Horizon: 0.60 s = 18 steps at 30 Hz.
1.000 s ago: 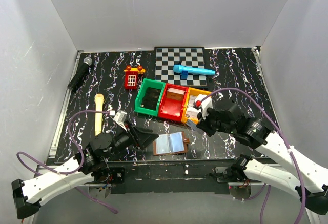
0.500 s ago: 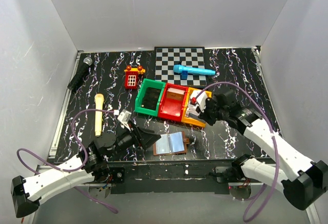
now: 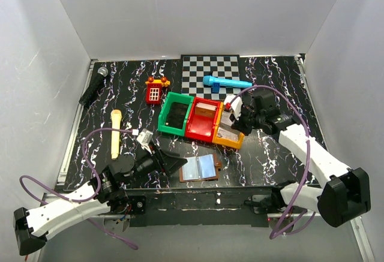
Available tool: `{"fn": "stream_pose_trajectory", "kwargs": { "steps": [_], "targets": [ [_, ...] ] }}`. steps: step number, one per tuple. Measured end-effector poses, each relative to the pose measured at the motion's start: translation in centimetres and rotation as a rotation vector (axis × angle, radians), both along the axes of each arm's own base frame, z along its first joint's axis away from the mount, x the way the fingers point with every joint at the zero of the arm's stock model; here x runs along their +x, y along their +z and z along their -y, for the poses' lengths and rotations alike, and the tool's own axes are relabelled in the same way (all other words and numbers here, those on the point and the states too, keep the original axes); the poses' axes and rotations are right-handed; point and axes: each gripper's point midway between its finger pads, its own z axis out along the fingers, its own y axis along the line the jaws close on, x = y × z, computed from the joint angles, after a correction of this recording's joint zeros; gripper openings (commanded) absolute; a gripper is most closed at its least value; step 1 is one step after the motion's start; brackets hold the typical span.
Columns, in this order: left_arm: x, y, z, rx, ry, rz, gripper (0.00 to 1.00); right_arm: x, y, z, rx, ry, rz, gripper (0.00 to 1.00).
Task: Take the credit cards out of the card holder
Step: Place the credit card in the storage box.
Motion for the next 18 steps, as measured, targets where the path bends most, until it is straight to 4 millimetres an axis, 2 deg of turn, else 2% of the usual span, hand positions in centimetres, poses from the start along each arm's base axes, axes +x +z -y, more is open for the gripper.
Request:
{"fn": "stream_pose_trajectory", "kwargs": {
  "steps": [10, 18],
  "targets": [
    [0.1, -1.1, 0.2, 0.045, -0.004, -0.008, 0.62, 1.5, -1.1, 0.0, -0.009, -0.001, 0.035, 0.01],
    [0.2, -1.6, 0.3, 0.067, -0.009, -0.011, 0.62, 1.3, -4.5, 0.5, -0.051, -0.010, -0.020, 0.01]
  ]
}}
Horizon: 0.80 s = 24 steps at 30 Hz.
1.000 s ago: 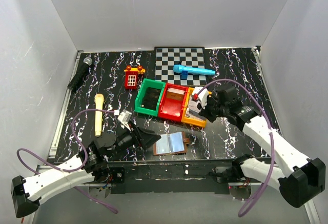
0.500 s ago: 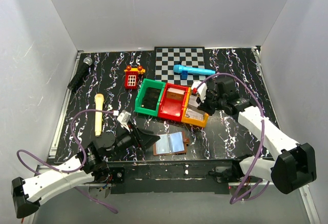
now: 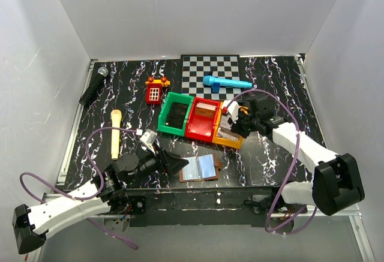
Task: Take the credit cards out of the card holder
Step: Place the credit card in the storage box.
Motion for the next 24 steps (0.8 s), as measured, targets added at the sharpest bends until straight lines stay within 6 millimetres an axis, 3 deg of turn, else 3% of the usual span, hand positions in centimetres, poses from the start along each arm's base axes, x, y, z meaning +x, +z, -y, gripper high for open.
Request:
{"fn": "stream_pose_trajectory", "kwargs": {
  "steps": [12, 24],
  "targets": [
    [-0.1, -0.1, 0.0, 0.001, -0.005, -0.003, 0.62, -0.3, -2.4, -0.3, -0.016, 0.026, -0.068, 0.01],
    [-0.1, -0.5, 0.1, 0.008, -0.006, -0.011, 0.62, -0.1, -3.1, -0.7, -0.014, 0.040, -0.101, 0.01]
  ]
}}
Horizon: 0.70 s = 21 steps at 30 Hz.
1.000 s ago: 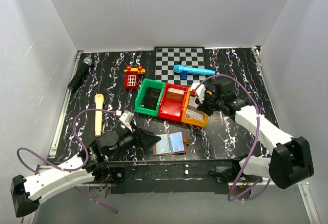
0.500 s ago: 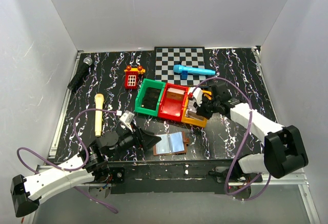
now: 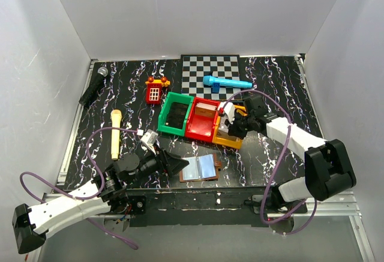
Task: Take the credit cards out of the card holder
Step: Place the credit card in the storage box.
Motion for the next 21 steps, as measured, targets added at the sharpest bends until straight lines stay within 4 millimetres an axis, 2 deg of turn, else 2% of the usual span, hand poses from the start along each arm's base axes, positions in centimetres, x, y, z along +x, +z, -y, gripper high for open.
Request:
{"fn": "stream_pose_trajectory", "kwargs": {
  "steps": [21],
  "targets": [
    [0.0, -0.3, -0.1, 0.013, -0.001, 0.003, 0.63, 2.0, -0.1, 0.7, -0.069, -0.048, -0.001, 0.01]
  ]
}}
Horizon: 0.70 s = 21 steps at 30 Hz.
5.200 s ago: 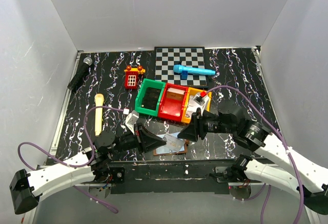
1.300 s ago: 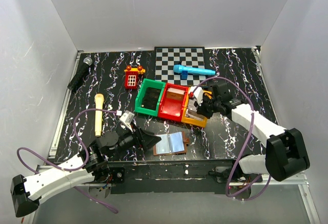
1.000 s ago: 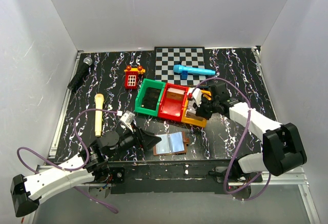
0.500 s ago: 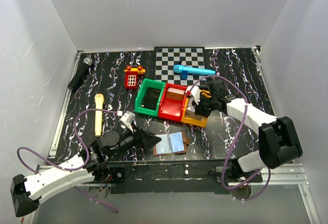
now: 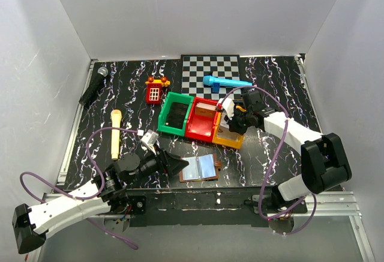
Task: Take the credit cards out of the card holder
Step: Place the credit card in the storage box.
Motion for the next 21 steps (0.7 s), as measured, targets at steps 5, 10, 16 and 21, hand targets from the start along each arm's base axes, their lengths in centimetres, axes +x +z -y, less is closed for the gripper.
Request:
{"fn": "stream_pose_trajectory", "kwargs": {
  "steps": [5, 10, 16, 21],
  "targets": [
    [0.00, -0.07, -0.02, 0.004, 0.000, 0.001, 0.63, 0.19, -0.05, 0.28, -0.013, -0.015, 0.004, 0.01],
    [-0.07, -0.48, -0.12, 0.018, -0.001, -0.008, 0.63, 0.38, -0.05, 0.51, -0.025, -0.031, 0.008, 0.01],
    [-0.10, -0.47, -0.17, 0.018, 0.000, -0.008, 0.63, 0.31, 0.10, 0.46, -0.023, -0.029, 0.001, 0.01],
    [-0.10, -0.55, -0.17, 0.020, -0.001, -0.010, 0.63, -0.49, 0.14, 0.10, -0.004, -0.006, -0.034, 0.01]
  ]
}}
